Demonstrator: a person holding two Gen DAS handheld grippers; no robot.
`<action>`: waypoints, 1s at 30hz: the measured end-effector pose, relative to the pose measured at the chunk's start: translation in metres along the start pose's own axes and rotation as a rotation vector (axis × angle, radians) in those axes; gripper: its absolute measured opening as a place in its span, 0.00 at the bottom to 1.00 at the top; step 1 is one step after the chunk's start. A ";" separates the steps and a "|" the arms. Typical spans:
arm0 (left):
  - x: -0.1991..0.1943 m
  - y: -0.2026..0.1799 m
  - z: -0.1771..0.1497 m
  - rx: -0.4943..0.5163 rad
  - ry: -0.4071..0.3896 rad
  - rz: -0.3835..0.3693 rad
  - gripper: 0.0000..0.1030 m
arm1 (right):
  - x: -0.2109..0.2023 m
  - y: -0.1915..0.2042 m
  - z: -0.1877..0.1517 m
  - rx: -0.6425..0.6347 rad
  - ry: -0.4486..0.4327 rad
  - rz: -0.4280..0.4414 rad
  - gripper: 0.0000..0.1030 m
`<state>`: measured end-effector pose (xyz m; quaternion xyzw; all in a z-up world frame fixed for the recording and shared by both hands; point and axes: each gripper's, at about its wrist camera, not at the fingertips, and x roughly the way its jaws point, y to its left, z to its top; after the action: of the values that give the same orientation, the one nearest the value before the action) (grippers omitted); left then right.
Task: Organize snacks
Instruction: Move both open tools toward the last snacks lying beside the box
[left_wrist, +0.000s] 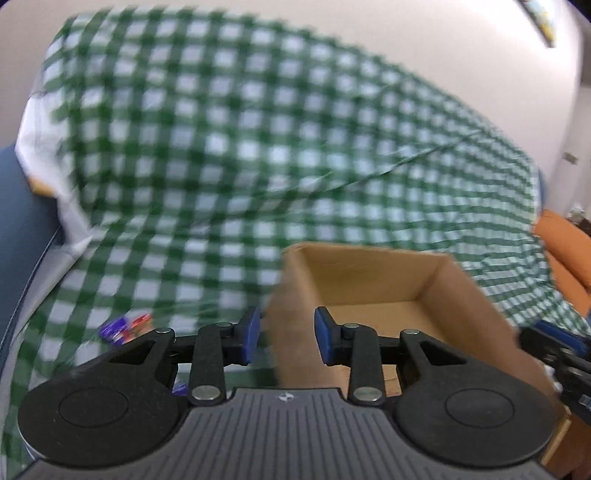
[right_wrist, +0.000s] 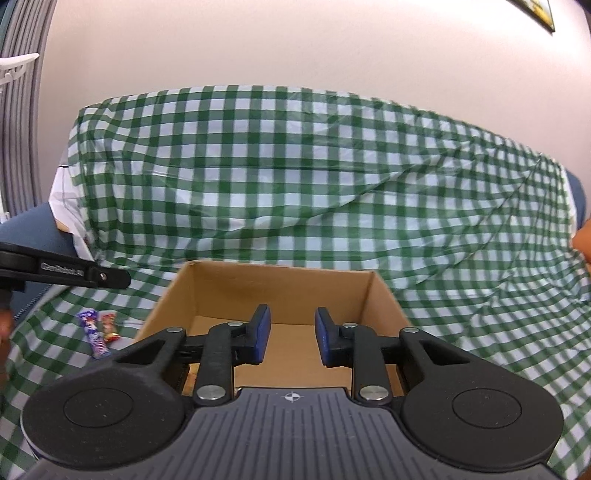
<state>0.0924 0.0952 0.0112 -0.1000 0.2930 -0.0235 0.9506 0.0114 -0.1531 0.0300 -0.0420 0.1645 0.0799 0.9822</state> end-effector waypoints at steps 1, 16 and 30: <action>0.005 0.008 0.000 -0.025 0.020 0.027 0.35 | 0.001 0.002 0.000 0.002 0.002 0.008 0.27; 0.081 0.150 -0.012 -0.584 0.283 0.253 0.68 | 0.022 0.011 0.003 0.059 0.046 0.082 0.29; 0.105 0.139 -0.013 -0.436 0.362 0.301 0.18 | 0.032 0.021 0.003 0.037 0.059 0.089 0.30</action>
<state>0.1705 0.2185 -0.0859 -0.2512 0.4671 0.1631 0.8319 0.0389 -0.1276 0.0210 -0.0187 0.1966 0.1193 0.9730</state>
